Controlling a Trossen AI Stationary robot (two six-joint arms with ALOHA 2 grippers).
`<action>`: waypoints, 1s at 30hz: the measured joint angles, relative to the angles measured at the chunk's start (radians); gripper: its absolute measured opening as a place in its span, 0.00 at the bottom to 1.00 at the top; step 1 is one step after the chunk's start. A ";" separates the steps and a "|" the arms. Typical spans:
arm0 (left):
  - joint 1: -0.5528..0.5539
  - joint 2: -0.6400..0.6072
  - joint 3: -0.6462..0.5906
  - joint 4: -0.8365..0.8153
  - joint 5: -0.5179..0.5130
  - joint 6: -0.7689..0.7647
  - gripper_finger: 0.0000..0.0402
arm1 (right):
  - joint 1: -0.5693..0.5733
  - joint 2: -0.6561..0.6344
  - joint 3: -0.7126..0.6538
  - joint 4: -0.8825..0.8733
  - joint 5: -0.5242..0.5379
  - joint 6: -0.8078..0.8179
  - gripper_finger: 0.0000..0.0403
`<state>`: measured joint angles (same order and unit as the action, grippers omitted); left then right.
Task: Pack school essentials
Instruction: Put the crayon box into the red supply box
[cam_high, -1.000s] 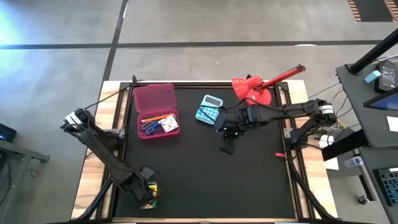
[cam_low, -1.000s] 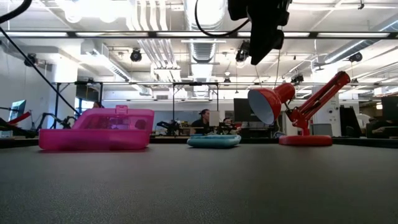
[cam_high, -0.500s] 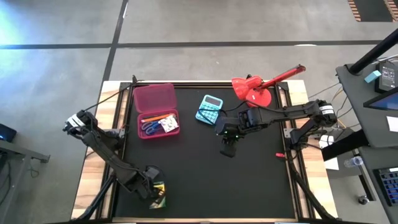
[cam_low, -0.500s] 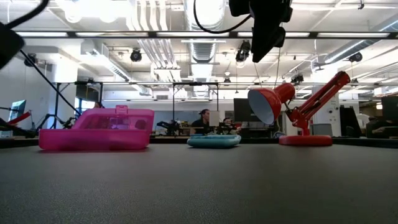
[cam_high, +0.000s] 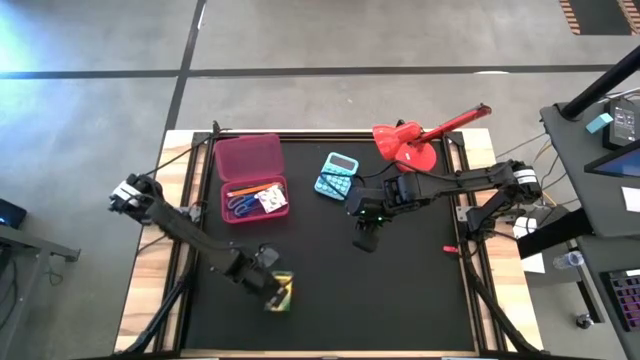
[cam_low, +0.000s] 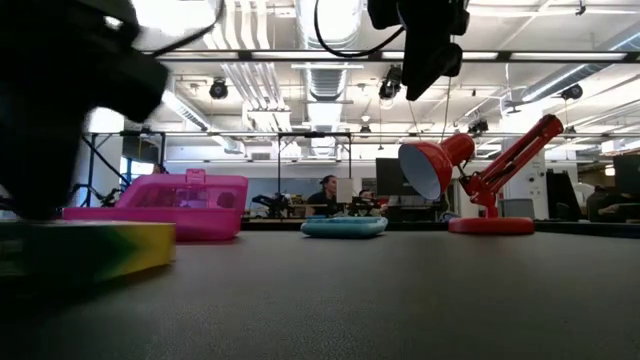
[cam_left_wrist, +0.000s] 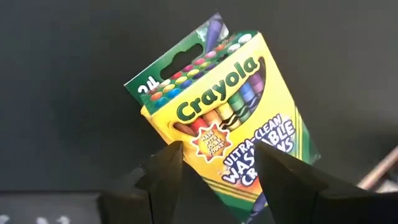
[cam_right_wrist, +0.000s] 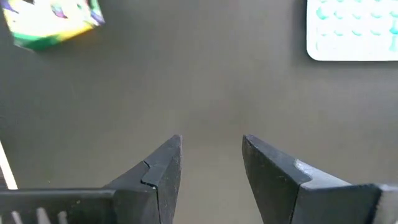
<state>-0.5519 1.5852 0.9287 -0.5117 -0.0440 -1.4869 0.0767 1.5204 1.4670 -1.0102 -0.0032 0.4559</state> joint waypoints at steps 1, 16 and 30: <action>0.021 0.000 0.001 0.005 -0.018 0.031 0.46 | 0.000 0.000 0.000 0.004 0.000 0.006 0.40; -0.100 -0.005 0.067 0.007 -0.216 0.238 0.46 | 0.097 0.000 -0.062 0.390 0.006 0.061 0.40; -0.189 0.100 0.065 0.006 -0.461 0.272 0.46 | 0.122 0.017 -0.357 0.983 0.006 0.326 0.34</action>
<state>-0.7405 1.6848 0.9939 -0.5053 -0.5045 -1.2144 0.1984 1.5375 1.1098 -0.0276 0.0027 0.7816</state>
